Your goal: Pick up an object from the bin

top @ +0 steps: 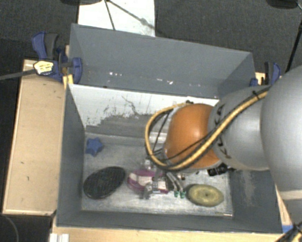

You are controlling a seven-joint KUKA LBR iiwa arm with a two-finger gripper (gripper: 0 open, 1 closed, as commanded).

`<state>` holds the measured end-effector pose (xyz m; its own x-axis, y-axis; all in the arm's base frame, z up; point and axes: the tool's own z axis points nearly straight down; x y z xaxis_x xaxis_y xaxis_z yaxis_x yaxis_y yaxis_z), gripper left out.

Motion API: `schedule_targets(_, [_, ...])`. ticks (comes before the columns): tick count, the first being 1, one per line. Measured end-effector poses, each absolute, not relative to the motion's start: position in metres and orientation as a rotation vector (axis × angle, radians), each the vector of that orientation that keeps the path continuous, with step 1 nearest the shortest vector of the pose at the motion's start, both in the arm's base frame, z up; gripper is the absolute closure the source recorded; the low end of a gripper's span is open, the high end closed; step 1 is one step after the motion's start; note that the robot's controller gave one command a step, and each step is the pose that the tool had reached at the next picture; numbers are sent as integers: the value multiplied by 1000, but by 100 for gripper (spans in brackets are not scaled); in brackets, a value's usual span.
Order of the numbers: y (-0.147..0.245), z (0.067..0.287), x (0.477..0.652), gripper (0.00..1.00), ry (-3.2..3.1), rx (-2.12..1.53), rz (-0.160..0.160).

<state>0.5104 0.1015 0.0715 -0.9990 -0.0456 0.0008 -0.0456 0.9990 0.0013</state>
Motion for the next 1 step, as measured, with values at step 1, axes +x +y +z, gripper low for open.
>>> schedule_targets(1, [69,210,524,100,-3112,491,1])
